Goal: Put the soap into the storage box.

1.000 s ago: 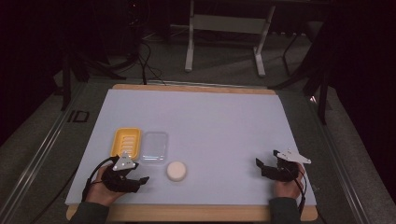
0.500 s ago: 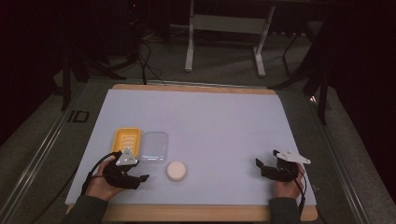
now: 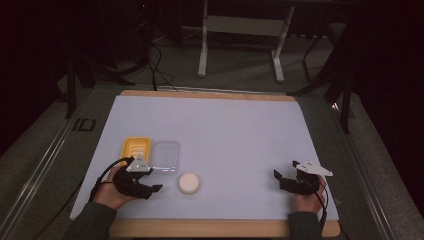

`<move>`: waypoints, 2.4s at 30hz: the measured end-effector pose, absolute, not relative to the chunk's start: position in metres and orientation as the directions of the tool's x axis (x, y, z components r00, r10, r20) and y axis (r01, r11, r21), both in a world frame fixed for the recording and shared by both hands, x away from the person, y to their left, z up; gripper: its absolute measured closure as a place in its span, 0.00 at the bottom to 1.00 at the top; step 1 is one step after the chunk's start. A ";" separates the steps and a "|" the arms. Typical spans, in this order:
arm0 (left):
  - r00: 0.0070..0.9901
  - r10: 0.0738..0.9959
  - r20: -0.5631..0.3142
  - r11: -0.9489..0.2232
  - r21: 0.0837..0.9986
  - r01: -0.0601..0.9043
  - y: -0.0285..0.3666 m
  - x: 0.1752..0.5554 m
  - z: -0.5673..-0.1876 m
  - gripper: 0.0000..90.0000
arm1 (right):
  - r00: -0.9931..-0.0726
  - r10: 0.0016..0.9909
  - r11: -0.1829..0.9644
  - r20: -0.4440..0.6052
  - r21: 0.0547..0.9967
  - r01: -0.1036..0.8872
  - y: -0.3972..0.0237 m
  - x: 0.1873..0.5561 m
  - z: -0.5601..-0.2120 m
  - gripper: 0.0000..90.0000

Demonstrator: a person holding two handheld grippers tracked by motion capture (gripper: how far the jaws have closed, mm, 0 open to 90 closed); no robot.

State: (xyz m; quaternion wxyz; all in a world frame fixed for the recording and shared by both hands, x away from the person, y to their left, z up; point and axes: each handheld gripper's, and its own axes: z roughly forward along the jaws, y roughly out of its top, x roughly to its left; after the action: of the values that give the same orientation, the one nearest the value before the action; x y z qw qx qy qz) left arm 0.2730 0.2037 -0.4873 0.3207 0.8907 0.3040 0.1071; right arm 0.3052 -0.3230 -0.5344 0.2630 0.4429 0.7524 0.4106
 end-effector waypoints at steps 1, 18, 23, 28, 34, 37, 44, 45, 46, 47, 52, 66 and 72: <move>0.796 0.606 0.001 -0.616 0.634 0.468 0.202 0.274 -0.486 0.37 | -0.469 0.883 0.270 -0.032 0.851 0.451 -0.323 0.305 -0.534 0.16; 0.835 0.549 0.041 -0.683 0.598 0.419 0.186 0.281 -0.473 0.34 | -0.468 0.883 0.272 -0.036 0.852 0.447 -0.323 0.304 -0.534 0.16; 0.838 0.543 0.045 -0.688 0.597 0.414 0.181 0.283 -0.472 0.33 | -0.469 0.882 0.275 -0.039 0.852 0.446 -0.322 0.304 -0.534 0.16; 0.846 0.531 0.048 -0.699 0.589 0.405 0.176 0.285 -0.472 0.32 | -0.469 0.882 0.274 -0.039 0.852 0.445 -0.322 0.304 -0.534 0.16; 0.853 0.520 0.052 -0.707 0.587 0.395 0.170 0.288 -0.470 0.31 | -0.469 0.882 0.275 -0.040 0.853 0.444 -0.322 0.304 -0.534 0.16; 0.853 0.519 0.057 -0.710 0.584 0.394 0.167 0.288 -0.469 0.29 | -0.469 0.882 0.276 -0.042 0.853 0.443 -0.322 0.304 -0.534 0.16; 0.867 0.494 0.063 -0.727 0.576 0.373 0.159 0.290 -0.467 0.21 | -0.468 0.883 0.276 -0.043 0.853 0.443 -0.322 0.304 -0.534 0.16; 0.867 0.494 0.065 -0.729 0.574 0.373 0.158 0.290 -0.467 0.20 | -0.468 0.883 0.276 -0.042 0.853 0.443 -0.322 0.304 -0.534 0.16; 0.870 0.489 0.067 -0.734 0.570 0.369 0.157 0.291 -0.467 0.19 | -0.468 0.883 0.275 -0.042 0.853 0.443 -0.322 0.304 -0.534 0.16; 0.873 0.484 0.065 -0.738 0.567 0.367 0.155 0.291 -0.467 0.19 | -0.468 0.883 0.276 -0.043 0.853 0.443 -0.322 0.304 -0.534 0.16; 0.884 0.463 0.066 -0.760 0.543 0.358 0.147 0.292 -0.468 0.18 | -0.468 0.883 0.276 -0.043 0.853 0.443 -0.322 0.304 -0.534 0.16; 0.898 0.436 0.056 -0.775 0.531 0.343 0.135 0.298 -0.473 0.13 | -0.467 0.883 0.276 -0.044 0.854 0.442 -0.322 0.304 -0.534 0.16; 0.905 0.422 0.050 -0.783 0.524 0.335 0.129 0.299 -0.474 0.10 | -0.466 0.884 0.276 -0.044 0.854 0.442 -0.322 0.304 -0.534 0.16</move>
State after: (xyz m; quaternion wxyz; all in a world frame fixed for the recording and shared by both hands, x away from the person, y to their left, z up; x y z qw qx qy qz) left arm 0.2990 0.1286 -0.4743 0.2609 0.9405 0.2012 0.0825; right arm 0.3035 -0.3222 -0.5340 0.2695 0.4409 0.7518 0.4097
